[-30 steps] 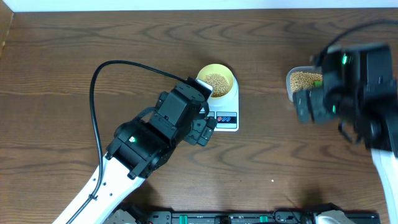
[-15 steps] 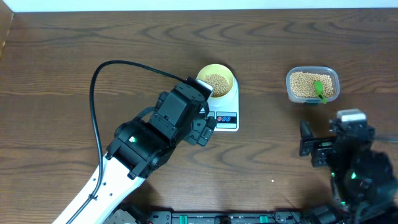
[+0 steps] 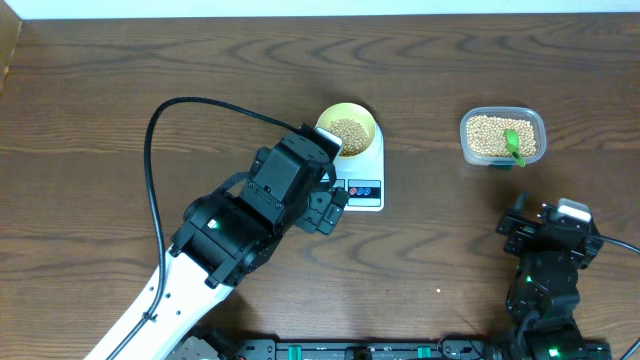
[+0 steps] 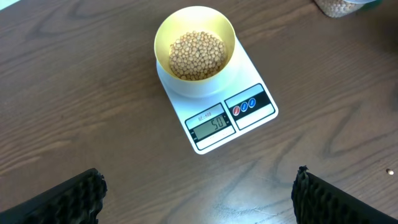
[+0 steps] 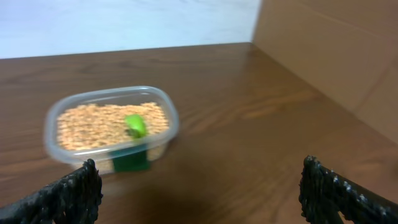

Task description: Scoop item into bowl and weigh 50g on scale

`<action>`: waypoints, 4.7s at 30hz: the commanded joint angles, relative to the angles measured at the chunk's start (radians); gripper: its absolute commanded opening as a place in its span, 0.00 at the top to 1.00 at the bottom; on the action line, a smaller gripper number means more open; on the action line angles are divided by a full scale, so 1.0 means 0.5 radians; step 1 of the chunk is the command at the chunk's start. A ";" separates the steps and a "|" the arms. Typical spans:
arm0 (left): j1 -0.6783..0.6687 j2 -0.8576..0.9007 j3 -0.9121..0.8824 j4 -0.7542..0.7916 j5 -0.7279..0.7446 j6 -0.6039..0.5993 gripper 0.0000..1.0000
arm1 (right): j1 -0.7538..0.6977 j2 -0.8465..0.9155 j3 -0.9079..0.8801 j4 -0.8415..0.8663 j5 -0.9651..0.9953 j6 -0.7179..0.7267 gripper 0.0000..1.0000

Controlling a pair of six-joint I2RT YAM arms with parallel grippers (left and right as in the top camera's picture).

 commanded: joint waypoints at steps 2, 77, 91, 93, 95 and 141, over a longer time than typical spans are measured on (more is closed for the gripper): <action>0.010 -0.011 0.013 -0.007 -0.017 -0.015 0.02 | -0.164 -0.016 -0.112 0.106 -0.089 0.096 0.01; 0.010 -0.011 0.013 -0.007 -0.017 -0.014 0.02 | -0.087 -0.602 -0.398 0.190 -1.218 -0.160 0.01; 0.010 -0.011 0.013 -0.007 -0.017 -0.015 0.02 | -0.087 -0.602 -0.398 0.191 -1.218 -0.160 0.01; 0.010 -0.011 0.013 -0.007 -0.017 -0.015 0.02 | -0.087 -0.602 -0.398 0.190 -1.218 -0.160 0.01; 0.010 -0.011 0.013 -0.007 -0.017 -0.015 0.02 | -0.087 -0.602 -0.398 0.190 -1.218 -0.160 0.01; 1.655 -2.039 -1.147 0.712 0.764 -0.076 0.02 | -0.087 -0.602 -0.398 0.190 -1.218 -0.160 0.01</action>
